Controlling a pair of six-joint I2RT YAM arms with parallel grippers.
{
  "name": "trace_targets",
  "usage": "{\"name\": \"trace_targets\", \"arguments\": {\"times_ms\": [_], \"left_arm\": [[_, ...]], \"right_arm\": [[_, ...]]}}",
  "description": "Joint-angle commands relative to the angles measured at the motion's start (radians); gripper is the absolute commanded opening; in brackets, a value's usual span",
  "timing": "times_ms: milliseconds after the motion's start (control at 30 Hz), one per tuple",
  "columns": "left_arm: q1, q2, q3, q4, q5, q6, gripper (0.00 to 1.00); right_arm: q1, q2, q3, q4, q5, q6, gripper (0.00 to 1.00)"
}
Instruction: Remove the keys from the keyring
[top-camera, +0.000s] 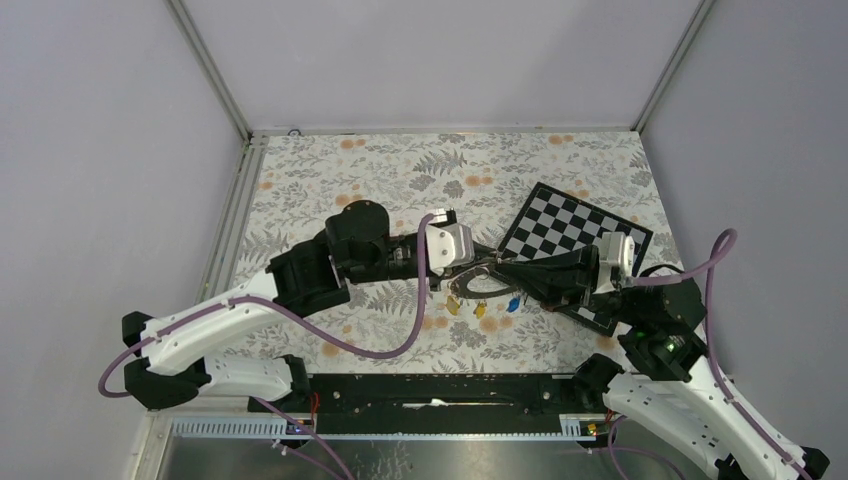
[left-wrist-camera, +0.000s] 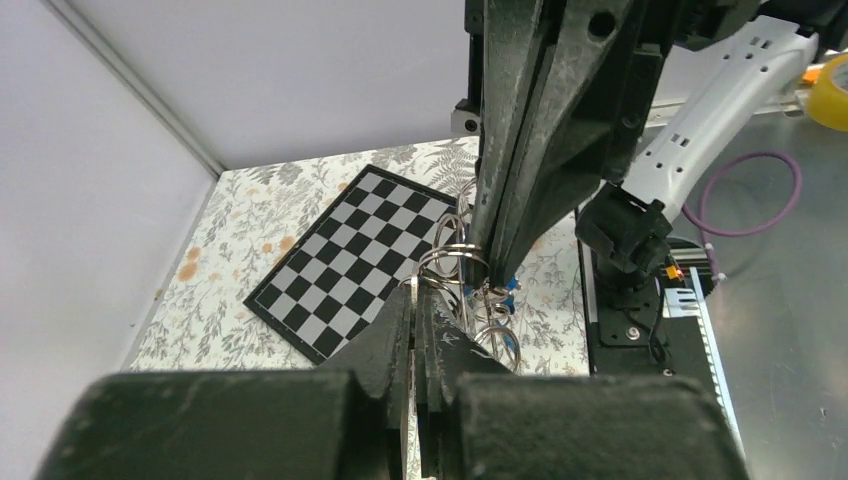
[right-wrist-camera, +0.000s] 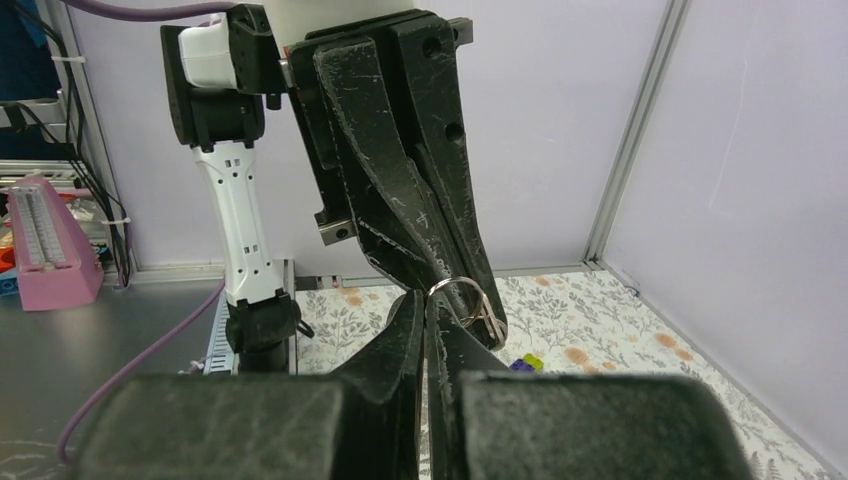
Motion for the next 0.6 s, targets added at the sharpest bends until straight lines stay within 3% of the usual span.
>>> {"name": "trace_targets", "arguments": {"times_ms": [0,267,567], "left_arm": [[0.015,-0.025,-0.012,-0.066,0.098,0.012,0.0],[0.015,-0.045,-0.026,-0.105,0.085,0.005,0.0],[0.024,-0.103,-0.058,-0.106,-0.16,0.004,0.0]], "right_arm": [[0.01,-0.036,0.059,0.092,-0.013,-0.039,0.0],[0.009,-0.045,0.058,0.102,0.0,-0.045,0.0],[0.01,-0.085,0.06,-0.007,0.015,-0.058,0.0]]}}
